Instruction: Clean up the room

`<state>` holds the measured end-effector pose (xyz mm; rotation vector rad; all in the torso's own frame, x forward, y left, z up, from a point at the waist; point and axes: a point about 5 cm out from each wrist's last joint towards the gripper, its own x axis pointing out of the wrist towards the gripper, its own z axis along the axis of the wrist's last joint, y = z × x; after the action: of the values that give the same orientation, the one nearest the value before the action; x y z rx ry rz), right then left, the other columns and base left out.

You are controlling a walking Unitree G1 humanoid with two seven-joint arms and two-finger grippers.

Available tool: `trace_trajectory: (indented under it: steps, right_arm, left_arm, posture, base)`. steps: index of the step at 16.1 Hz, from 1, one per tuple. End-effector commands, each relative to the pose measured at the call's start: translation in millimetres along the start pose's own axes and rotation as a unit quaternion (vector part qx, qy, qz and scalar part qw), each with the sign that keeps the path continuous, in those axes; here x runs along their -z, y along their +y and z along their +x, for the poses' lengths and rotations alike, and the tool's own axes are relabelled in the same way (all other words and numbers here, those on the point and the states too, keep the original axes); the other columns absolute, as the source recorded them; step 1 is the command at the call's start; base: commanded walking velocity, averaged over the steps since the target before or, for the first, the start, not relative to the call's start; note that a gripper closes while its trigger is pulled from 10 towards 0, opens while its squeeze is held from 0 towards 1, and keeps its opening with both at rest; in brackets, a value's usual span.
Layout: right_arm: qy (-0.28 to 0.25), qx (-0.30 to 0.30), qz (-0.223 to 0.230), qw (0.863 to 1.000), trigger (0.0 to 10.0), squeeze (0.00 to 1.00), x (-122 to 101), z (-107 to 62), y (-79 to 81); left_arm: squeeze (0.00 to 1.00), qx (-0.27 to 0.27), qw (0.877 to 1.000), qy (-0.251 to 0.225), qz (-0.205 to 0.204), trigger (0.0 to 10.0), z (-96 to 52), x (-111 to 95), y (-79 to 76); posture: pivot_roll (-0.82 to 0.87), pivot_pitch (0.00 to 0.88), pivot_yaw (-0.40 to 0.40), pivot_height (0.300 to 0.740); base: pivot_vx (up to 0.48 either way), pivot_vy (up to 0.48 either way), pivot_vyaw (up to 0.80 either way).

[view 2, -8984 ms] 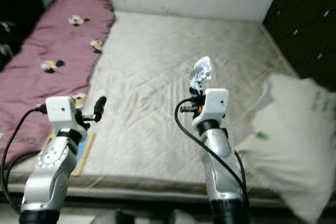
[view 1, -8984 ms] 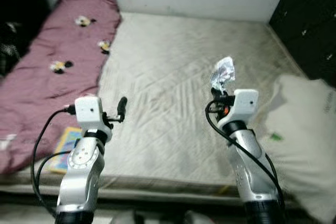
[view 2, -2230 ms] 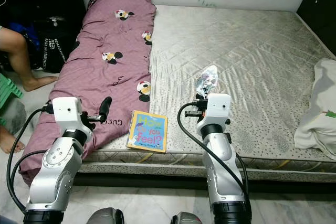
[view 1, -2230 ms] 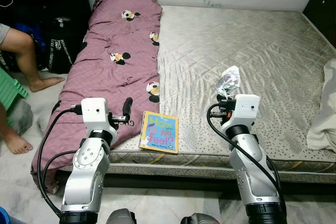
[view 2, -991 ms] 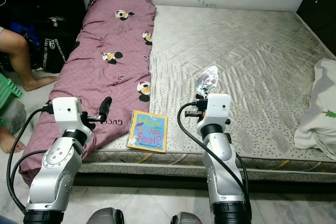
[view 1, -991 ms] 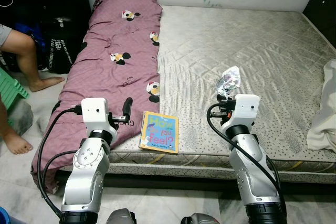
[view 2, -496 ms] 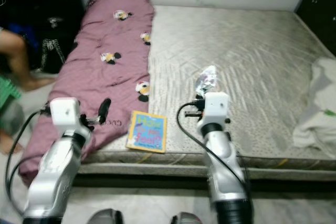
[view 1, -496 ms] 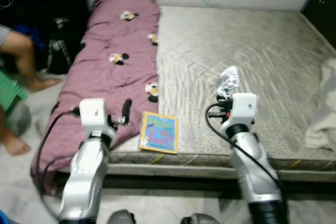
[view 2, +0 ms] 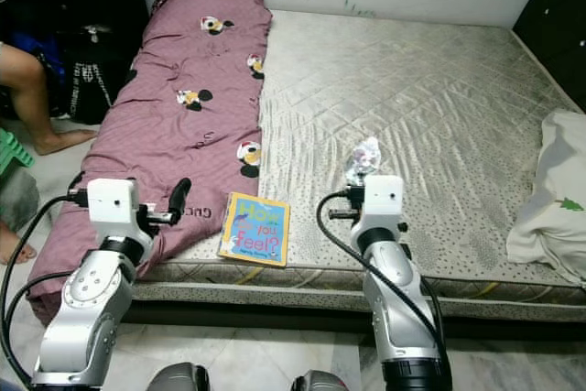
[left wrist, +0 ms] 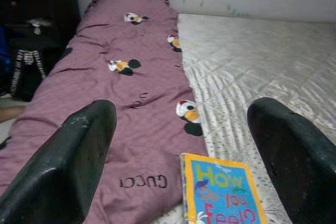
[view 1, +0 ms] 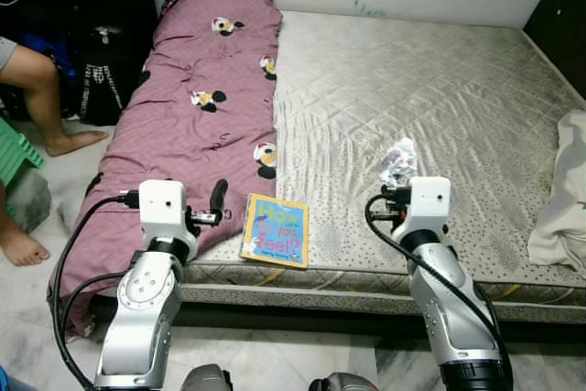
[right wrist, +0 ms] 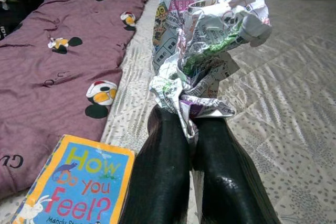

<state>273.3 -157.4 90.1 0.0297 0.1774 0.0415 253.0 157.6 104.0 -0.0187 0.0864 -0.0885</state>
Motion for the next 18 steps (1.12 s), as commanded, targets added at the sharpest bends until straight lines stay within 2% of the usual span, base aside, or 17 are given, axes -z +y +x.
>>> trace_trajectory:
  steps: [1, 3, 18]
  right_arm:
    - [-0.005, 0.007, 0.010, 1.000, 10.0, 0.00, -2, -1.4, -4.8]
    - [-0.004, 0.008, 0.017, 1.000, 10.0, 0.00, -2, -1.5, -4.6]
    - [-0.030, -0.027, 0.017, 0.999, 10.0, 0.00, -13, 1.0, 8.3]
  left_arm:
    - [0.00, 0.008, 1.000, 0.002, -0.005, 10.0, 0.3, -2, -1.9]
    - [0.00, 0.010, 1.000, 0.000, -0.008, 10.0, 0.8, -2, -1.8]
    - [0.00, 0.004, 1.000, 0.001, 0.001, 10.0, 2.7, -3, -0.4]
  posture:
    - [-0.02, 0.042, -0.063, 0.740]
    - [-0.02, 0.043, -0.058, 0.740]
    - [-0.01, 0.049, -0.059, 0.740]
  base:
    - [0.000, 0.000, 0.00]
    - [0.000, 0.240, -0.69]
    - [0.000, 0.480, 0.00]
